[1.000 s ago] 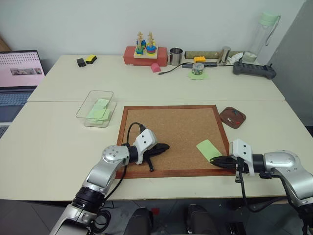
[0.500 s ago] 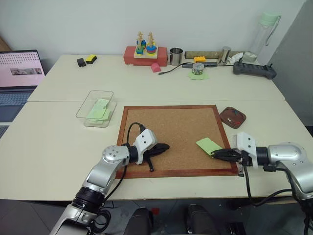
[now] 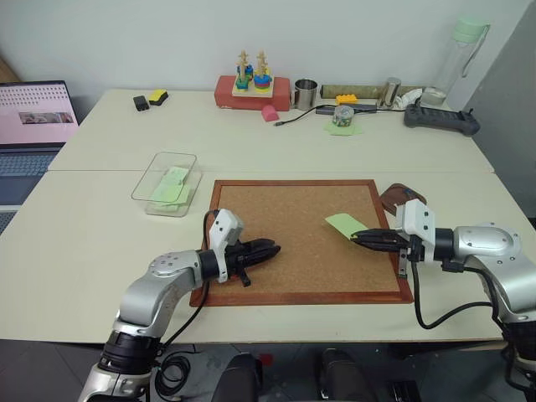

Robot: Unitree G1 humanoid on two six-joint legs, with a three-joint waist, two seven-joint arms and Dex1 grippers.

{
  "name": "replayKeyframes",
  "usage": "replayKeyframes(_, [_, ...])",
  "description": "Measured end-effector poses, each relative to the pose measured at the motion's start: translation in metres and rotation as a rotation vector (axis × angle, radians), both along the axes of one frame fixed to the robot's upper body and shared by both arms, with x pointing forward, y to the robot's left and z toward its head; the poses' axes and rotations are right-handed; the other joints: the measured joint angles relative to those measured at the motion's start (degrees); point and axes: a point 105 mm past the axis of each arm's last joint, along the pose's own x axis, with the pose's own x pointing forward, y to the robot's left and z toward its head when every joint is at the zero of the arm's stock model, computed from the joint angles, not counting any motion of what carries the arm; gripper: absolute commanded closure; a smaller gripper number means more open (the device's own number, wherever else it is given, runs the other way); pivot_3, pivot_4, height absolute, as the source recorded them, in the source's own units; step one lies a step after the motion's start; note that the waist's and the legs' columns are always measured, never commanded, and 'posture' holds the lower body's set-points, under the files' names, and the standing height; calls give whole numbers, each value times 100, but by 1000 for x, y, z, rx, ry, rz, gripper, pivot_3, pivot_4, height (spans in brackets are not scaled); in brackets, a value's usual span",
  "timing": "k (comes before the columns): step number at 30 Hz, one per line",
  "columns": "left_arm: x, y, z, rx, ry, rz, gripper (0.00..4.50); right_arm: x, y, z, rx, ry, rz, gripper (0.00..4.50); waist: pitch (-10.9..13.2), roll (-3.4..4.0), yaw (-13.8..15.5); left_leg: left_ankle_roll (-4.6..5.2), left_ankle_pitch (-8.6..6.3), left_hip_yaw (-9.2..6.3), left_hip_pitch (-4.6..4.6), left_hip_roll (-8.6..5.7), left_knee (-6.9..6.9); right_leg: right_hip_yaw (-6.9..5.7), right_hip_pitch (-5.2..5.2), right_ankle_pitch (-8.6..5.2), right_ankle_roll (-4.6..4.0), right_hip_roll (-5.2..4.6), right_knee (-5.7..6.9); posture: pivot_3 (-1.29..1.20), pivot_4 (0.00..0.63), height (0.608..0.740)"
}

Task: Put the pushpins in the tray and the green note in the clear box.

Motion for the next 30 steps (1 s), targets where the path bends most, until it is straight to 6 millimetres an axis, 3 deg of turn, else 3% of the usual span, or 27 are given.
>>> replayKeyframes(7, [-2,-34,24,-280,164,-14,1480,8,13,4,-87,-187,68,4500,1,-2,67,-1,1,-9,-5,-8,13,-8,1,1,3,3,3,0,150,740])
replayKeyframes(10, [7,-44,35,-365,196,15,972,8,21,6,-112,-273,112,4500,1,-2,95,-2,2,-8,-5,-11,13,-7,0,11,-14,5,5,0,150,740])
replayKeyframes(13, [15,-54,43,-418,221,27,972,7,32,12,-129,-359,168,4500,1,-3,96,-3,2,-5,-4,-18,13,-6,1,13,-17,6,4,0,150,740])
replayKeyframes(22, [22,-63,41,-465,279,44,972,5,45,16,-145,-448,239,4500,1,-3,121,-5,2,-5,-5,-18,13,-5,1,15,-20,5,2,0,150,740])
replayKeyframes(30, [26,-63,42,-487,275,62,2302,4,47,18,-140,-471,250,4500,1,-3,123,-5,2,-5,-4,-19,13,-5,1,15,-21,5,3,0,150,740])
